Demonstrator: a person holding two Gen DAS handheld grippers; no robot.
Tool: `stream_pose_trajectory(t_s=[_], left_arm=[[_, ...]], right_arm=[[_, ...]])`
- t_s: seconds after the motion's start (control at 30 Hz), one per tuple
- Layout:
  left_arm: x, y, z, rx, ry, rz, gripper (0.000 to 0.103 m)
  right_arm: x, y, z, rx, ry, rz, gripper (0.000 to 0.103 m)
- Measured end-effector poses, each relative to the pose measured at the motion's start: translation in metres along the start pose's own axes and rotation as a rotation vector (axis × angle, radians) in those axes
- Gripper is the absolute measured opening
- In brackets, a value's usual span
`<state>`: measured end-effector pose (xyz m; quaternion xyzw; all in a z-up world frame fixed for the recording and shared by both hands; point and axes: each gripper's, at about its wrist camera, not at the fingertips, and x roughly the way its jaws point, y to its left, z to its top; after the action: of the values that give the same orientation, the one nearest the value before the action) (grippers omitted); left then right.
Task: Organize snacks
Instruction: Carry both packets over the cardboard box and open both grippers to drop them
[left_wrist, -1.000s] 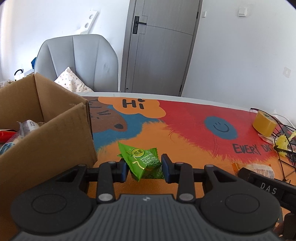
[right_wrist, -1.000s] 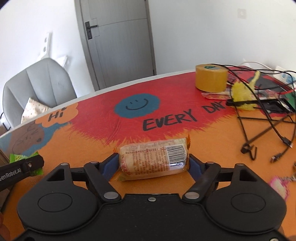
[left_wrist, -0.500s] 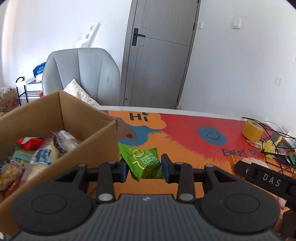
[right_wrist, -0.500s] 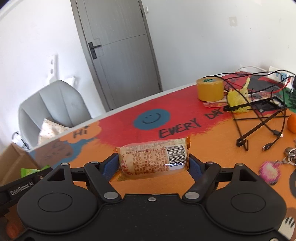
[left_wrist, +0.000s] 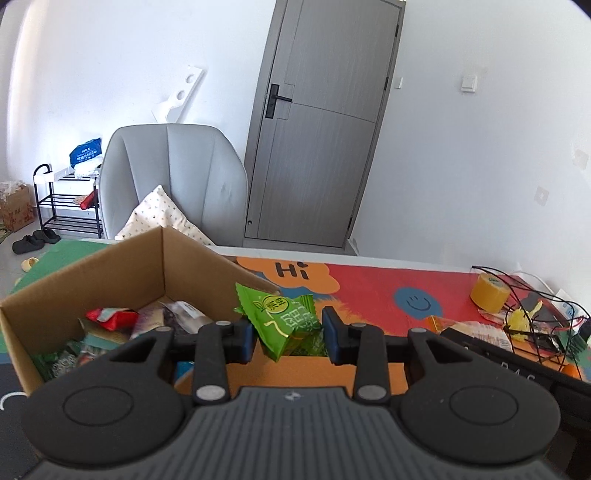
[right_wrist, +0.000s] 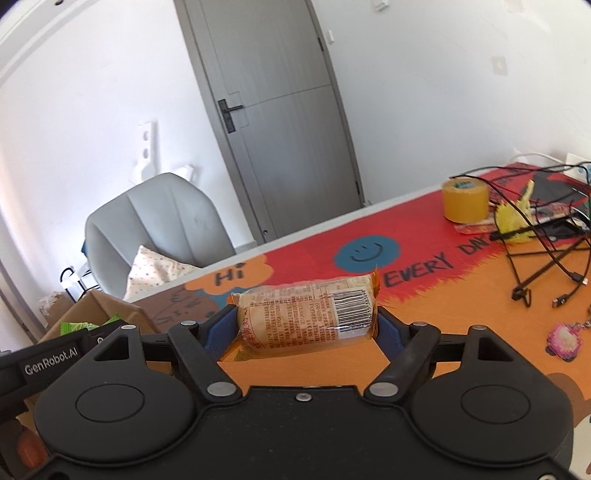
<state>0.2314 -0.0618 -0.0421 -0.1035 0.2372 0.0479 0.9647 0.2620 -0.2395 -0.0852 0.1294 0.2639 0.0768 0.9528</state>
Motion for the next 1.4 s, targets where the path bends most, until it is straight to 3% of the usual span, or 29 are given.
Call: stream_pose_trajectory(t_s=[0.63, 1.1, 1.23, 1.4], left_arm=[[-0.018, 0.075, 0.030, -0.036, -0.063, 0.077, 0.035], [-0.004, 0.124, 0.037, -0.103, -0.031, 0.105, 0.036], [-0.001, 0.135, 0.039, -0.122, -0.022, 0.079, 0.042], [-0.005, 0.152, 0.040, -0.150, -0.032, 0.111, 0.048]], right_arm=[[0.005, 0.064, 0.007, -0.079, -0.012, 0.130, 0.077], [0.019, 0.106, 0.011, -0.136, -0.002, 0.186, 0.077], [0.026, 0.122, 0.012, -0.162, 0.006, 0.195, 0.077], [0.033, 0.141, 0.013, -0.191, 0.011, 0.211, 0.077]])
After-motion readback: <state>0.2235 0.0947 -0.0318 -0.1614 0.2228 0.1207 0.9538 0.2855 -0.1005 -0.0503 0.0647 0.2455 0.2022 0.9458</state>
